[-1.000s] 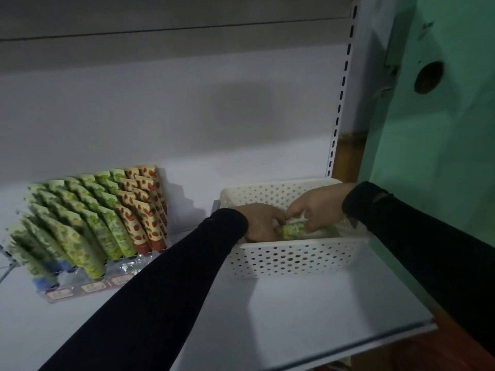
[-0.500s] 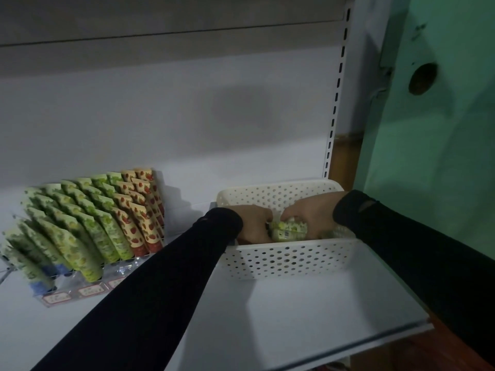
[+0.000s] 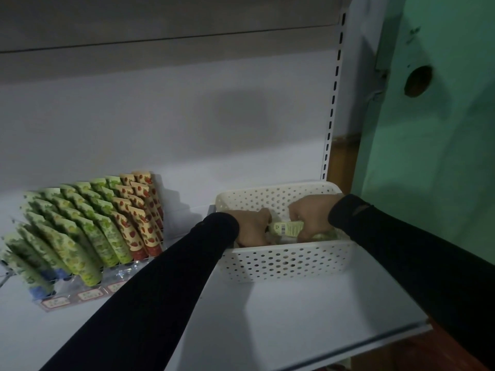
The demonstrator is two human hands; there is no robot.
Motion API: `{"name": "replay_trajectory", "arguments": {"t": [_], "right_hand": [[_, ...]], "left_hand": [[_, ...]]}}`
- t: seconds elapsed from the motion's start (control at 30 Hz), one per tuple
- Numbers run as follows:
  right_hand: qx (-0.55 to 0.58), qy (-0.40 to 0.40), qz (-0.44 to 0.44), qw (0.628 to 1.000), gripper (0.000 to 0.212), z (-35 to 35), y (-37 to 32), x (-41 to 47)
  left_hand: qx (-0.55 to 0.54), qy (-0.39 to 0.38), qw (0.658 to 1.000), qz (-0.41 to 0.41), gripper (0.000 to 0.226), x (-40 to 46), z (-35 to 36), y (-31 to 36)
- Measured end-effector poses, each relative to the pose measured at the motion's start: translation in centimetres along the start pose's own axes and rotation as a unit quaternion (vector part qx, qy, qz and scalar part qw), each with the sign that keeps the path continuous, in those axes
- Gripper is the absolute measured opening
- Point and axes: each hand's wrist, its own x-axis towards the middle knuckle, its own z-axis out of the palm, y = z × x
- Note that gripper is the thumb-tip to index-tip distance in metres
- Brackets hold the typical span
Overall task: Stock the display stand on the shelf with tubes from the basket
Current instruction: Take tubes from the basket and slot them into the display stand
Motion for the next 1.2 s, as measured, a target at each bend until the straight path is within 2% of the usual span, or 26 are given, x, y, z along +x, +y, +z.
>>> {"name": "replay_trajectory", "arguments": {"t": [0.17, 0.37, 0.5, 0.57, 0.67, 0.73, 0.87, 1.03, 1.13, 1.2], "right_hand": [[0.01, 0.027, 0.012, 1.0, 0.04, -0.3, 0.3, 0.0], [0.041, 0.135, 0.029, 0.99, 0.034, -2.8, 0.4, -1.5], [0.052, 0.172, 0.028, 0.983, 0.033, -4.4, 0.9, -2.5], [0.075, 0.195, 0.037, 0.977, 0.034, -4.6, 1.5, -3.0], [0.159, 0.222, 0.048, 0.961, 0.032, -4.3, 2.5, -3.6], [0.223, 0.222, 0.044, 0.948, 0.028, -3.7, 2.8, -3.8], [0.366, 0.227, 0.034, 0.902, 0.027, -2.5, 2.8, -4.2], [0.426, 0.253, 0.023, 0.868, 0.026, -2.0, 2.5, -4.6], [0.437, 0.277, 0.026, 0.855, 0.026, -1.9, 2.4, -4.7], [0.456, 0.292, 0.028, 0.84, 0.028, -2.0, 2.3, -4.8]], "left_hand": [[-0.011, -0.011, 1.0, -0.01, 0.07, -0.3, -0.1, 0.0], [-0.028, 0.008, 0.999, -0.014, 0.091, -0.5, 0.0, 0.3], [-0.057, 0.006, 0.998, -0.018, 0.094, -1.0, 0.0, 0.4], [-0.027, 0.008, 1.0, -0.009, 0.08, -1.3, 0.0, 0.6], [0.042, -0.015, 0.999, 0.017, 0.044, -1.3, -0.1, 0.9], [0.064, -0.034, 0.997, 0.023, 0.037, -0.9, -0.1, 1.1], [0.088, -0.048, 0.995, 0.028, 0.032, -0.3, 0.1, 1.0], [0.092, -0.025, 0.995, 0.038, 0.029, -0.5, 0.2, 1.0], [0.03, 0.015, 0.998, 0.043, 0.033, -0.7, 0.4, 0.6], [-0.071, 0.056, 0.994, 0.06, 0.036, -0.6, 0.6, 0.2]]}}
